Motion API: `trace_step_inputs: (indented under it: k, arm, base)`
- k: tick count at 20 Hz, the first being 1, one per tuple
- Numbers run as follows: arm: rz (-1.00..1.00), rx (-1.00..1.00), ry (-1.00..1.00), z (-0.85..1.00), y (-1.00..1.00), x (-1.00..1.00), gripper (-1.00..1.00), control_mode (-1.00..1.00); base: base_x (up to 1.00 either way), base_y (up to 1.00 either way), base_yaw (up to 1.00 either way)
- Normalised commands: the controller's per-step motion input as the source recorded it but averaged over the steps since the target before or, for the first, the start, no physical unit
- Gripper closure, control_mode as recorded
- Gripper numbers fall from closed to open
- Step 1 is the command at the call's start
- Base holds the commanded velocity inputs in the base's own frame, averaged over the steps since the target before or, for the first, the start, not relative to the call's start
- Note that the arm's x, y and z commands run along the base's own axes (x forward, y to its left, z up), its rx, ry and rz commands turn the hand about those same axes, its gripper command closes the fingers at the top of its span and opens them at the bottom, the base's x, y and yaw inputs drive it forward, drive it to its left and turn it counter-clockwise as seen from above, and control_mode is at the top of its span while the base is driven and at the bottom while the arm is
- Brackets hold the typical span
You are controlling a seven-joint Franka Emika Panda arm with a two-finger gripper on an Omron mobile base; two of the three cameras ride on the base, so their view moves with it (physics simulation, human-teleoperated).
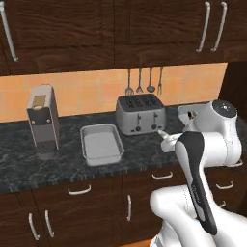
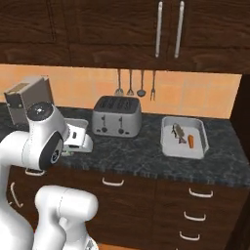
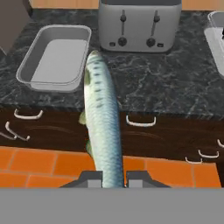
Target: Place one carrot and one fish in each tupperware on the nearby counter, to pack two identical lunches.
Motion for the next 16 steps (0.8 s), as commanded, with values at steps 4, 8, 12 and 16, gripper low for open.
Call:
trace_step_inputs:
  k: [4,8,12,16]
  arm:
    - [0.0,0.0,0.0,0.0,0.0,0.0,1.0,1.0]
    - [0.0,0.0,0.0,0.0,0.0,0.0,1.0,1.0]
    - [0.0,-0.04,0.1,-0.76,0.23,0.77,1.0,-1.0]
    - [0.0,0.0,0.07,-0.46,-0.51,0.93,1.0,-1.0]
  base:
    - [0.54,1.0,0.01]
    - [0.51,1.0,0.0]
    - [0.0,0.0,0.0]
    - [0.0,0.0,0.0]
